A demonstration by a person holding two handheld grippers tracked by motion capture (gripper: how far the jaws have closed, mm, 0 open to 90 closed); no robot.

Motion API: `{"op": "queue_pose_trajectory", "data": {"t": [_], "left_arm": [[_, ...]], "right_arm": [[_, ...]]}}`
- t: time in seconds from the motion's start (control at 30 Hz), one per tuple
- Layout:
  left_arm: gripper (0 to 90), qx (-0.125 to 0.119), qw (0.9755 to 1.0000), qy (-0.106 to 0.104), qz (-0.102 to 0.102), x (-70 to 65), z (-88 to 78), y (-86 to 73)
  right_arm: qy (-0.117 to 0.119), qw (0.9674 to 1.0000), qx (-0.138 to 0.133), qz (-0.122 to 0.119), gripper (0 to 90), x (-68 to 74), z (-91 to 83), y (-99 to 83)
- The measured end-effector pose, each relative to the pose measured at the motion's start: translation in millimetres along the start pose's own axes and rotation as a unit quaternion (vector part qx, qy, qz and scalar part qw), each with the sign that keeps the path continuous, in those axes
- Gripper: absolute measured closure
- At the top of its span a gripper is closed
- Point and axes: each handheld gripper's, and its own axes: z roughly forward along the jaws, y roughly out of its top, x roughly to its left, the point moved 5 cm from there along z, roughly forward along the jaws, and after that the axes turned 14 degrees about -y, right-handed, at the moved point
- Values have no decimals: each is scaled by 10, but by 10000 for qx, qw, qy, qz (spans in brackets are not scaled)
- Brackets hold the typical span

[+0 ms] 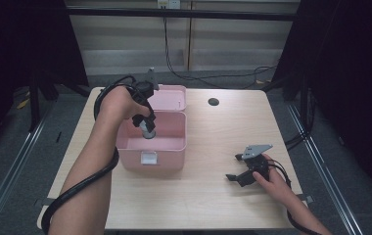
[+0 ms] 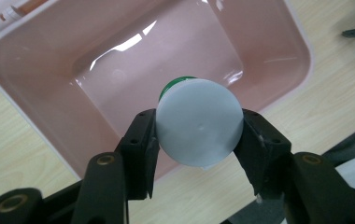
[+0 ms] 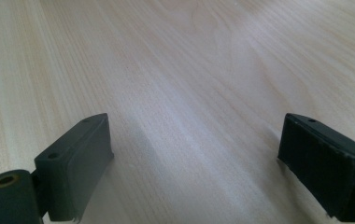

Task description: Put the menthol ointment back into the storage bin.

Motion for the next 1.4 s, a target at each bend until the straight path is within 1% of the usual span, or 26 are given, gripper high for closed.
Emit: {"op": "queue_pose_trajectory", "data": {"t": [0.13, 0.2, 0.3, 0.37, 0.43, 0.5, 0.53, 0.6, 0.63, 0.67, 0.77, 0.83, 0.97, 1.07, 1.2, 1.4], "left_arm": [[503, -59, 10000, 2, -75, 43, 60, 57], [503, -37, 9999, 31, -112, 66, 98, 85], [504, -61, 9998, -7, -189, 105, 160, 129], [504, -33, 9998, -21, -220, 138, 197, 143], [504, -24, 9997, 14, -257, 173, 228, 162], [504, -78, 9994, -17, -330, 200, 258, 185], [504, -52, 9995, 0, -295, 220, 269, 194], [504, -94, 9994, 63, -320, 246, 296, 216], [503, -51, 9994, 82, -318, 257, 312, 218], [504, -68, 9994, 55, -323, 265, 329, 227], [503, -97, 9993, 60, -357, 283, 375, 250], [504, -60, 9994, 98, -330, 304, 400, 260], [504, -119, 9992, 160, -360, 343, 433, 309], [504, -156, 9988, 211, -415, 374, 463, 342], [504, -155, 9985, 205, -475, 407, 538, 370], [503, -198, 9977, 314, -571, 480, 631, 401]], "right_arm": [[1, 10000, 1, 1, 90, 0, 0, 0], [0, 10000, 1, 0, 90, 0, 0, 0], [0, 10000, 0, 1, 90, 0, 0, 0], [1, 10000, -1, 0, 90, 0, 0, 0], [0, 10000, 0, 1, 90, 0, 0, 0], [0, 10000, -2, 1, 90, 0, 0, 0], [-3, 10000, -5, 10, 90, 1, 1, 1], [-4, 10000, -14, 1, 90, -1, 2, 2], [-4, 10000, -14, 1, 90, -1, 2, 2], [-3, 10000, -14, 3, 91, -1, 2, 2], [-3, 10000, -14, 3, 91, -1, 2, 2], [-4, 10000, -13, 3, 91, -1, 2, 2], [-6, 10000, -14, 2, 90, 0, 2, 2], [-5, 10000, -13, -2, 90, -1, 1, 2], [-5, 10000, -14, -3, 90, -2, 1, 2], [-3, 10000, -13, -1, 91, -1, 1, 2]]}}
